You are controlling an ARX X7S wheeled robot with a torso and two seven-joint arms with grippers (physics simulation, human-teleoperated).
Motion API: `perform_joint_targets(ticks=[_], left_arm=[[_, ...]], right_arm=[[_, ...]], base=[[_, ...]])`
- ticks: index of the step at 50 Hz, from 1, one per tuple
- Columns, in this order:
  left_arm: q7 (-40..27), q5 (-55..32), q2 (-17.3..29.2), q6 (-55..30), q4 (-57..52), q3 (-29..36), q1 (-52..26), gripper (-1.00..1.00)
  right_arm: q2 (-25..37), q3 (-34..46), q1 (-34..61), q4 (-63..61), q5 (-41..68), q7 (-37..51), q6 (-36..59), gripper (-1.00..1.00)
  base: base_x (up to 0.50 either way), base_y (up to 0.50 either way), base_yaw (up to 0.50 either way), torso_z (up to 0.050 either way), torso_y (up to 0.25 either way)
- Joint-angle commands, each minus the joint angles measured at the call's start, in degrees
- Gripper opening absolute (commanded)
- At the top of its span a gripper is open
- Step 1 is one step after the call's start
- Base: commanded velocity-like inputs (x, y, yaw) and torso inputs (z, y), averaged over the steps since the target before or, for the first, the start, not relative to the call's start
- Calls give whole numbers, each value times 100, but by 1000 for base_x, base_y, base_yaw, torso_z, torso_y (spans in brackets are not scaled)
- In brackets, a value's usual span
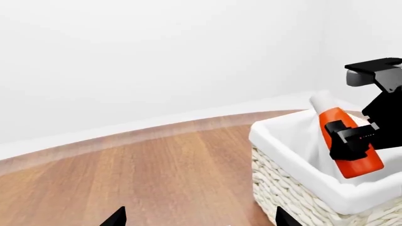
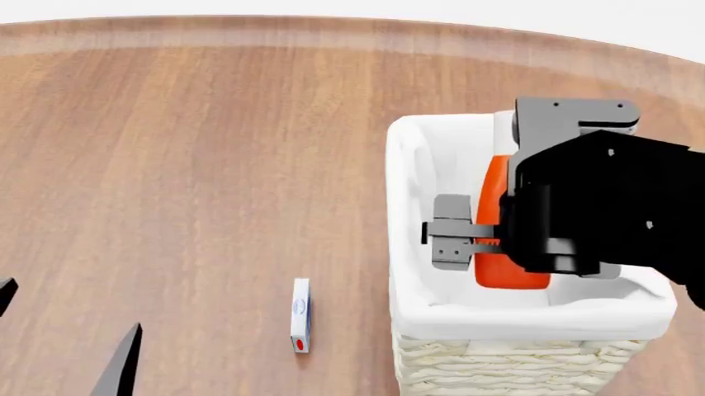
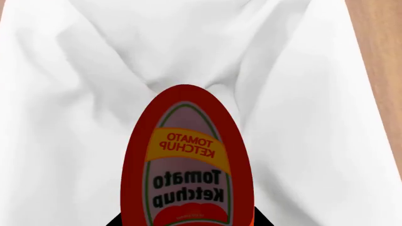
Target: Pick up the ketchup, and put it in the basket.
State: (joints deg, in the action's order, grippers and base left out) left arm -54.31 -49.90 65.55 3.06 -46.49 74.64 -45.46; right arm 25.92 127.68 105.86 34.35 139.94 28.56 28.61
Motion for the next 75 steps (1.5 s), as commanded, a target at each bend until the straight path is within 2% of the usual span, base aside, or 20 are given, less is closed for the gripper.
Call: perform_joint_targets(ticks=[1, 30, 61, 72, 73, 75], left_arm=[[15, -7, -12, -10, -18, -12, -6, 100], [47, 5, -32, -4, 21, -25, 31, 100], [77, -22, -19, 10, 25, -49, 62, 100], [82, -16, -5, 27, 15, -62, 75, 100], [92, -1, -12, 39, 36, -59, 85, 100], [96, 15, -17, 48, 49, -54, 100, 100]], right_arm=[[-215, -20, -222, 517, -226, -273, 117, -100], [-625, 43, -657, 1508, -351, -638, 338, -100], [-1286, 157, -1247, 3185, -490, -1285, 749, -100], [-1343, 96, -1295, 3361, -449, -1175, 798, -100], [-1342, 87, -1299, 3374, -444, -1169, 796, 100], [-1357, 57, -1318, 3464, -411, -1181, 817, 100]], base=[[0, 0, 0, 0, 0], [0, 0, 0, 0, 0], [0, 0, 0, 0, 0], [0, 0, 0, 0, 1], [0, 0, 0, 0, 0], [0, 0, 0, 0, 0]])
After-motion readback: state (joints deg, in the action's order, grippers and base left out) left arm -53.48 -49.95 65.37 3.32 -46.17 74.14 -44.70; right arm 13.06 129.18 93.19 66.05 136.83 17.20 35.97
